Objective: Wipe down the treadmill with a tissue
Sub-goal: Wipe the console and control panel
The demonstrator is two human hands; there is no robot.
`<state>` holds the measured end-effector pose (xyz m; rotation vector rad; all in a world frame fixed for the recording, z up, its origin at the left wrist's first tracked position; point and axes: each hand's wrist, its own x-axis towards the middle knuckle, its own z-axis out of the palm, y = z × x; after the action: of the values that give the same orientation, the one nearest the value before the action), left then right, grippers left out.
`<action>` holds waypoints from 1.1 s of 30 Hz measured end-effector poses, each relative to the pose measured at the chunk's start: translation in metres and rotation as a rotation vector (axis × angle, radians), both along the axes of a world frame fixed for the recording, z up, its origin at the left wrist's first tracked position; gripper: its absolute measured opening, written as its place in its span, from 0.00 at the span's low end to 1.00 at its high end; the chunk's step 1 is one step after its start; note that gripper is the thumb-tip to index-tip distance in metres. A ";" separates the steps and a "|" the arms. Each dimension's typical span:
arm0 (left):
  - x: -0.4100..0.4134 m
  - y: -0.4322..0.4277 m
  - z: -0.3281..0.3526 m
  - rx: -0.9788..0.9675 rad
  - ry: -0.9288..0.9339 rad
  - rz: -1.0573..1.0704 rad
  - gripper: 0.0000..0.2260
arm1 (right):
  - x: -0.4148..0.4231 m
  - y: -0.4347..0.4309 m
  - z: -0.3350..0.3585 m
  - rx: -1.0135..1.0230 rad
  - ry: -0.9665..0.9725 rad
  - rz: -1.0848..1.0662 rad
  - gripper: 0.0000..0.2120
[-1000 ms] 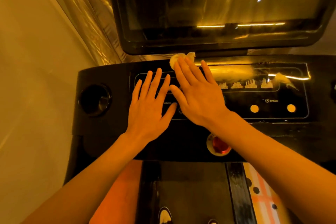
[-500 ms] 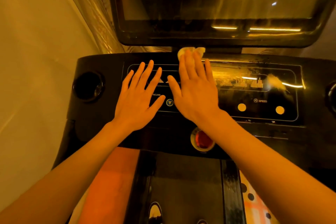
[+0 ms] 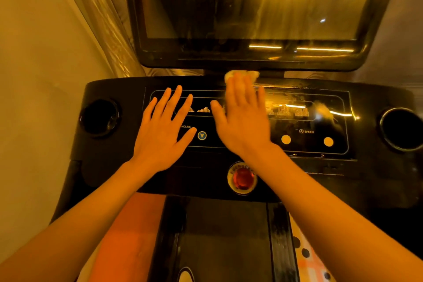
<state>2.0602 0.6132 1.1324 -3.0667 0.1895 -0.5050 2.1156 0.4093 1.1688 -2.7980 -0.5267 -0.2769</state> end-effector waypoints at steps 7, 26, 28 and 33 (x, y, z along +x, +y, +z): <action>0.000 0.000 0.001 -0.014 0.020 0.002 0.32 | 0.008 -0.060 -0.006 -0.034 -0.046 0.026 0.38; 0.001 0.000 -0.001 -0.003 -0.021 -0.007 0.32 | 0.004 -0.101 -0.010 -0.059 -0.060 -0.095 0.43; 0.002 0.000 -0.001 -0.002 -0.025 0.000 0.32 | 0.003 -0.143 -0.011 -0.023 -0.015 -0.259 0.45; 0.001 -0.002 0.001 -0.002 -0.017 0.008 0.32 | 0.008 -0.088 -0.006 -0.012 0.006 -0.261 0.50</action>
<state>2.0615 0.6109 1.1331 -3.0632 0.1766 -0.5307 2.1236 0.3209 1.1632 -2.8768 -0.1601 -0.3187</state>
